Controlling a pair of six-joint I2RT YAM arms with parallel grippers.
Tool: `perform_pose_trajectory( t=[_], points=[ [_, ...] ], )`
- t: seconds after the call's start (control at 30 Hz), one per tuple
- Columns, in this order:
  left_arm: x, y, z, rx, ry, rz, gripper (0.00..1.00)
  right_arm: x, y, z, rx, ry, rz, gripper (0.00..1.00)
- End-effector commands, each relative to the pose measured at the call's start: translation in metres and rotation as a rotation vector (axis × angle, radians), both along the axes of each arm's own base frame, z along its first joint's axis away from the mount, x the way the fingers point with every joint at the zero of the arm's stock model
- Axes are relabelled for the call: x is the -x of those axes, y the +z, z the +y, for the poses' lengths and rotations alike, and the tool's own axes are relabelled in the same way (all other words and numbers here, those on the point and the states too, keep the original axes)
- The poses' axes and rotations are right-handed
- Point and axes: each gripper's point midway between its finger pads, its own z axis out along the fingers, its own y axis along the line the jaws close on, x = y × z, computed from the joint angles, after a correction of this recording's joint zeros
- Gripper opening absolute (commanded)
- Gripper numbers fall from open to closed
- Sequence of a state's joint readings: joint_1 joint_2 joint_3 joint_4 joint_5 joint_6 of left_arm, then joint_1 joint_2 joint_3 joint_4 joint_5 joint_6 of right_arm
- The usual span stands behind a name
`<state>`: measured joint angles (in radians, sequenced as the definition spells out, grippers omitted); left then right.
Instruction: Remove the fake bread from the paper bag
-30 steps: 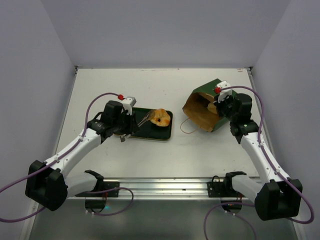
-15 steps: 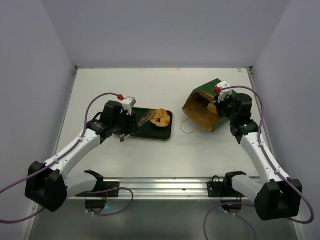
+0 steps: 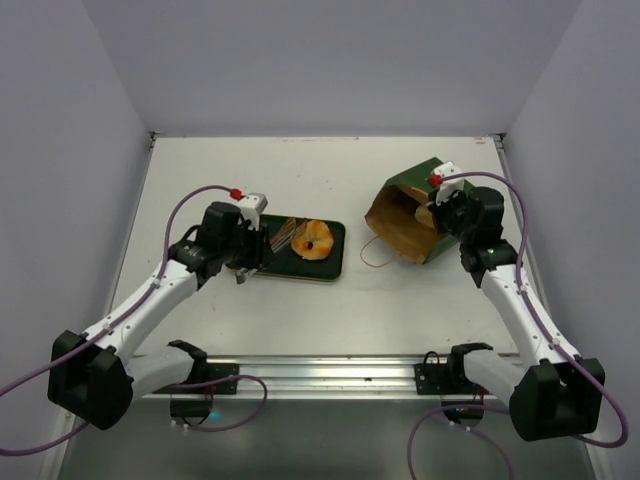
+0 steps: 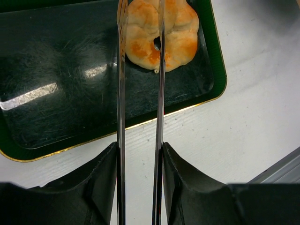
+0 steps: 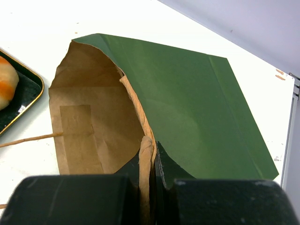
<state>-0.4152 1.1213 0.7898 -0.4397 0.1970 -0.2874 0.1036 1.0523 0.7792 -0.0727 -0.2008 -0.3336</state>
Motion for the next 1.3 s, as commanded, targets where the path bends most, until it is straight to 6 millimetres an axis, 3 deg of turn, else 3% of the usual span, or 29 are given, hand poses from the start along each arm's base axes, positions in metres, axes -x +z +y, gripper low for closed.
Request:
perform_pose_trajectory(
  t=[0.0, 0.2, 0.33, 0.53, 0.7, 0.9, 1.0, 1.27],
  points=[
    [-0.015, 0.03, 0.003, 0.0, 0.004, -0.1, 0.44, -0.005, 0.019, -0.001, -0.016, -0.004, -0.065, 0.0],
    [-0.014, 0.037, -0.001, 0.016, -0.013, -0.106, 0.44, -0.005, 0.019, -0.001, -0.016, -0.004, -0.065, 0.0],
    [-0.008, 0.062, -0.013, 0.1, -0.065, -0.154, 0.41, -0.004, 0.02, 0.001, -0.019, 0.003, -0.063, 0.0],
    [0.032, 0.096, -0.047, 0.336, -0.259, -0.164, 0.39, -0.001, 0.018, 0.006, -0.008, 0.044, -0.049, 0.0],
    [0.065, 0.096, -0.061, 0.475, -0.362, -0.095, 0.39, 0.004, 0.014, 0.011, 0.038, 0.118, -0.046, 0.0],
    [0.081, 0.087, -0.088, 0.564, -0.396, -0.041, 0.39, 0.011, 0.008, 0.021, 0.061, 0.202, -0.035, 0.0],
    [0.082, 0.08, -0.107, 0.571, -0.398, -0.012, 0.39, 0.013, 0.005, 0.022, 0.072, 0.22, -0.032, 0.0],
    [0.054, 0.088, -0.141, 0.664, -0.366, -0.013, 0.39, 0.018, -0.004, 0.027, 0.088, 0.273, -0.02, 0.0]
  ],
)
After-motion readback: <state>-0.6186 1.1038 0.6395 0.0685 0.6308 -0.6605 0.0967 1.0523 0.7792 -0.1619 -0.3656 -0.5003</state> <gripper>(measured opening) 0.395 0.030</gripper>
